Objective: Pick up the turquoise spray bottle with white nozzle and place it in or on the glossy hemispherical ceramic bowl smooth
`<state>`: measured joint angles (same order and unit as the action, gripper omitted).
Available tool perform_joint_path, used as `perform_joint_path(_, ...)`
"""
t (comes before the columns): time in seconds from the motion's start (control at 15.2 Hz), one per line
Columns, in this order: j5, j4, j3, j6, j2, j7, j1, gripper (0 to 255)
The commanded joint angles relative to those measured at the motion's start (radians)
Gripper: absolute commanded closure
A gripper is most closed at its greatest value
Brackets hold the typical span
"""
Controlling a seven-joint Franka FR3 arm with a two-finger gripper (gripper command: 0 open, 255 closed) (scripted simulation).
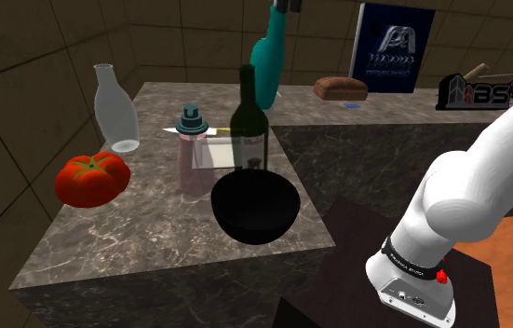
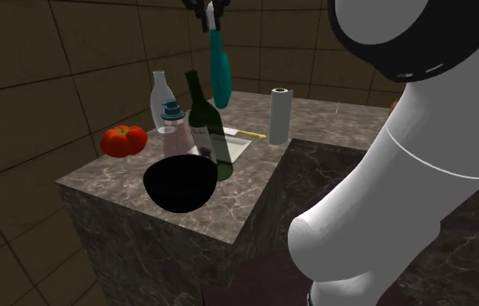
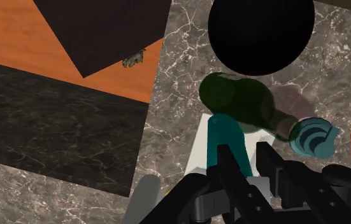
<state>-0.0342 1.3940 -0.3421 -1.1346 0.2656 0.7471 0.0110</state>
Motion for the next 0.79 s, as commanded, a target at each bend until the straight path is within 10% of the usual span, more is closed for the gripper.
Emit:
perform_joint_path(0.0, 0.004, -0.052, -0.043, 0.036, -0.021, 0.062, 0.016, 255)
perform_joint_path(0.53, -0.038, -0.329, -0.258, 0.192, -0.179, 0.349, 0.108, 255)
perform_joint_path(0.73, 0.001, -0.209, -0.224, 0.126, -0.113, 0.324, 0.097, 255)
